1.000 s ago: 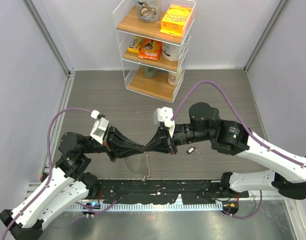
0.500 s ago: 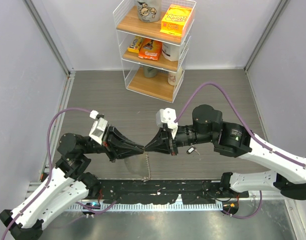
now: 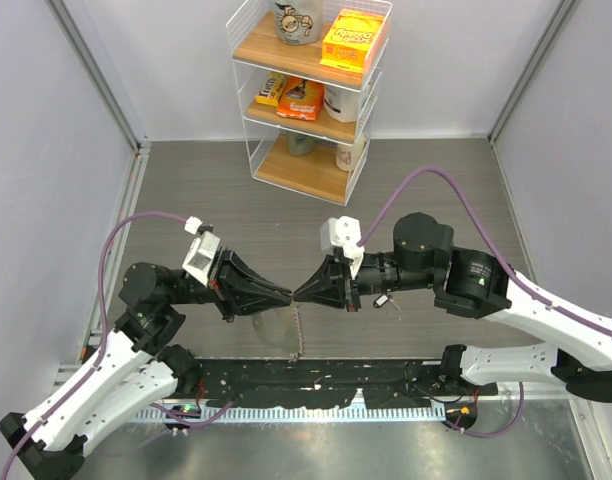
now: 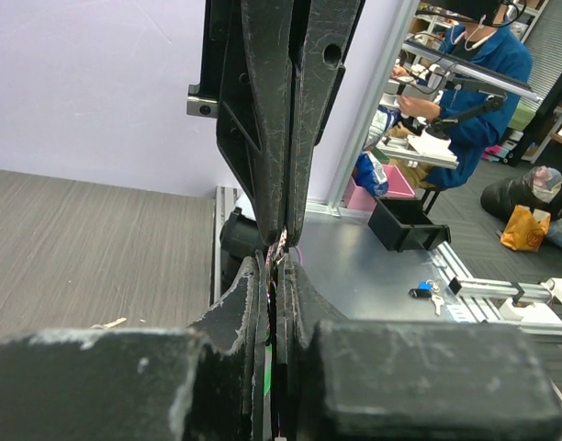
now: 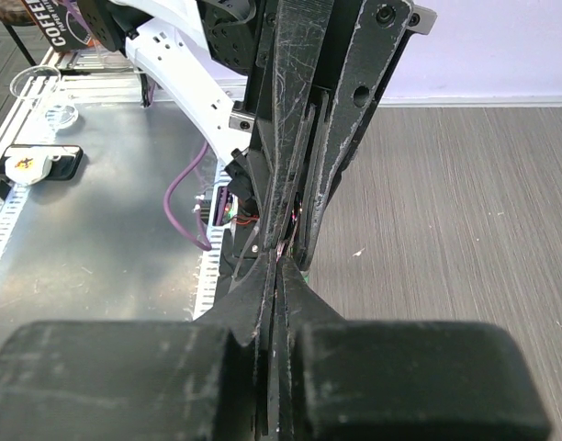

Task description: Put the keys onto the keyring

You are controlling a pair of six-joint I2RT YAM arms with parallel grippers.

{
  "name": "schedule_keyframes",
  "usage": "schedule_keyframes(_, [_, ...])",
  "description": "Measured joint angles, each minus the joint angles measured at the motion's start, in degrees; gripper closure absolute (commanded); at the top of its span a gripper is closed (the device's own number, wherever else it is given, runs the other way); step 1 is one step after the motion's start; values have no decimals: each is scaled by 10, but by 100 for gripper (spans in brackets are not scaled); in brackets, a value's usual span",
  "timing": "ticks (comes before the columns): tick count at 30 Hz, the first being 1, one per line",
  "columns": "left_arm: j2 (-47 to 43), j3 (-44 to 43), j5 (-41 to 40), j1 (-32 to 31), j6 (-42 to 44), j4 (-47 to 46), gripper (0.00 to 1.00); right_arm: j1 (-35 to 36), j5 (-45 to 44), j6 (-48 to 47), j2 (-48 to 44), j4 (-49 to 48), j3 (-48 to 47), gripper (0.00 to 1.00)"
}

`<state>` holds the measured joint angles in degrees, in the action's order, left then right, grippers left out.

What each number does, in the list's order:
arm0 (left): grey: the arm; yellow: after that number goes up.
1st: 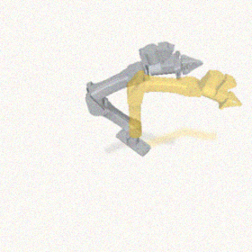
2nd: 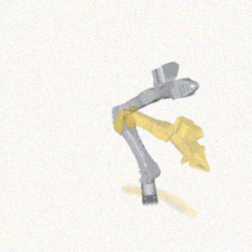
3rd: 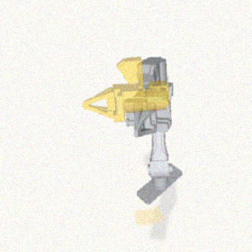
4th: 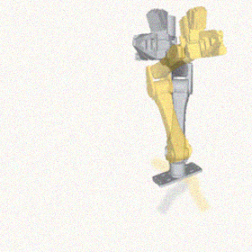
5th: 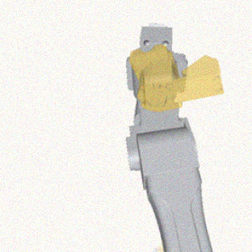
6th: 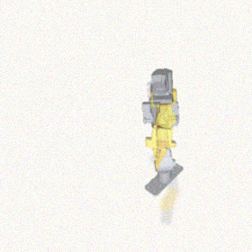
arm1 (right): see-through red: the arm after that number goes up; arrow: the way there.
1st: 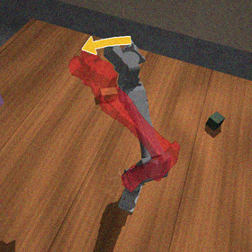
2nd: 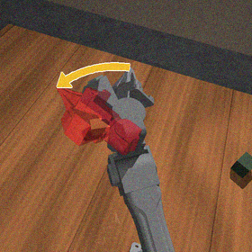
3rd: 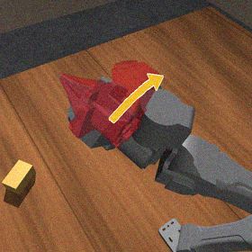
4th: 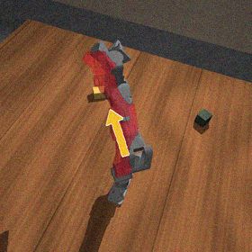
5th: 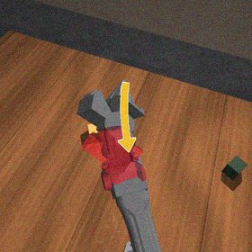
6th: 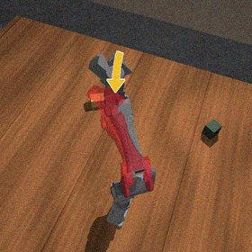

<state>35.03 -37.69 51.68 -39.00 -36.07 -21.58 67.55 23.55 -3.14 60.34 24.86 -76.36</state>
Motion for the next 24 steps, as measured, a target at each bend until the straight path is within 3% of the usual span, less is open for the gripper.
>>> schedule_keyframes(24, [-19,-1,1,0,1,-8,100,2,25,-26,10,-9,-16,95])
